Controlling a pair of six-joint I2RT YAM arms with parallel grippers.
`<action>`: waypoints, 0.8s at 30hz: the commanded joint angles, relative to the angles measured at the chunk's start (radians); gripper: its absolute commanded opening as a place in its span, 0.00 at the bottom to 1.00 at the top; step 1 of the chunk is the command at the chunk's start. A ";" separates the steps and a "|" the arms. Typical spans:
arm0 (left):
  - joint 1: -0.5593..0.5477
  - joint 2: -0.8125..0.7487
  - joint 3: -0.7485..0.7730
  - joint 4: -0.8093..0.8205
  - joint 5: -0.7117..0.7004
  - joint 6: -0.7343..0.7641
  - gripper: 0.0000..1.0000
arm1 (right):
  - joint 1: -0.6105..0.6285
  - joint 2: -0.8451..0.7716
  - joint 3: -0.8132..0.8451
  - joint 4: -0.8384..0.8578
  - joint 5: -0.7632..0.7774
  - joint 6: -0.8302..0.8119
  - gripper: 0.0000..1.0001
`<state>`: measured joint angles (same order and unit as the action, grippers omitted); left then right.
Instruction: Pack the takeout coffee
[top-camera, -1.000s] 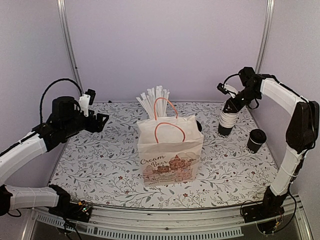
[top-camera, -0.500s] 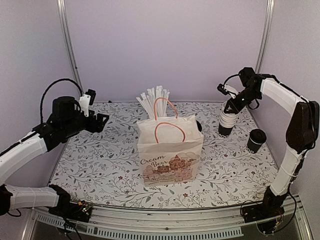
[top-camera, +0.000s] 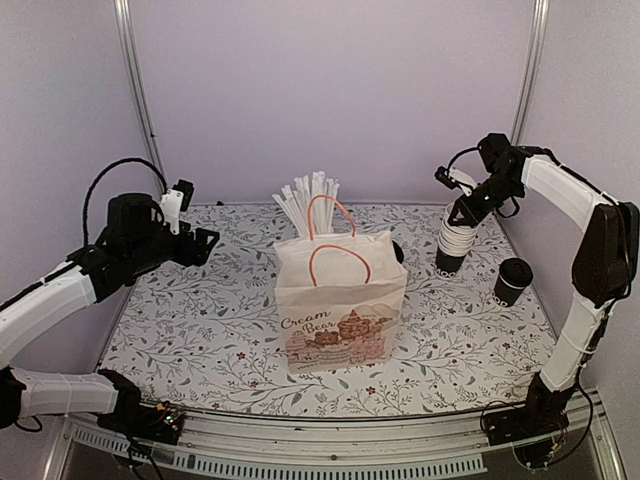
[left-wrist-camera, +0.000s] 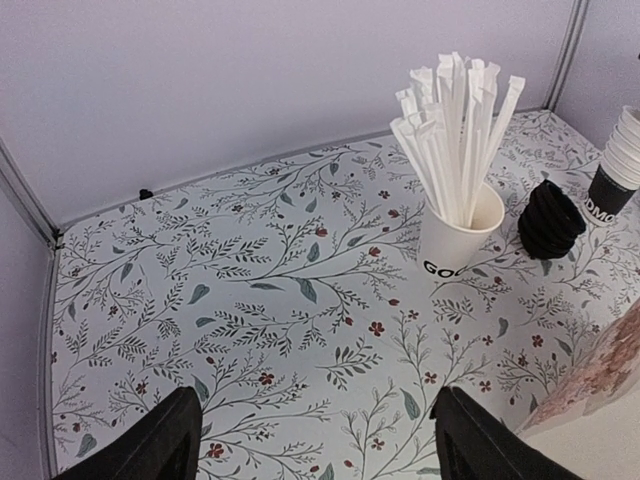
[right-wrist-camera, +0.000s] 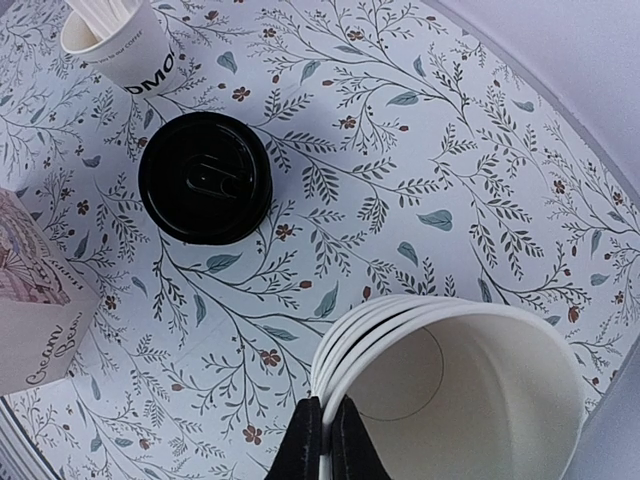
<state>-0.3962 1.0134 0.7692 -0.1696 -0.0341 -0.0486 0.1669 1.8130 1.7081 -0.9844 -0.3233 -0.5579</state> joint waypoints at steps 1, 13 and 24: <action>0.010 0.007 -0.001 0.019 0.007 0.011 0.82 | -0.003 -0.040 0.026 -0.018 -0.003 0.008 0.02; 0.010 0.009 -0.001 0.018 0.003 0.010 0.82 | -0.003 -0.043 0.022 -0.027 -0.008 0.015 0.22; 0.011 0.013 0.003 0.013 0.003 0.009 0.82 | -0.023 -0.269 -0.072 0.000 0.108 0.050 0.52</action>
<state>-0.3962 1.0172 0.7692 -0.1696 -0.0341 -0.0486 0.1669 1.6890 1.6981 -1.0111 -0.3058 -0.5320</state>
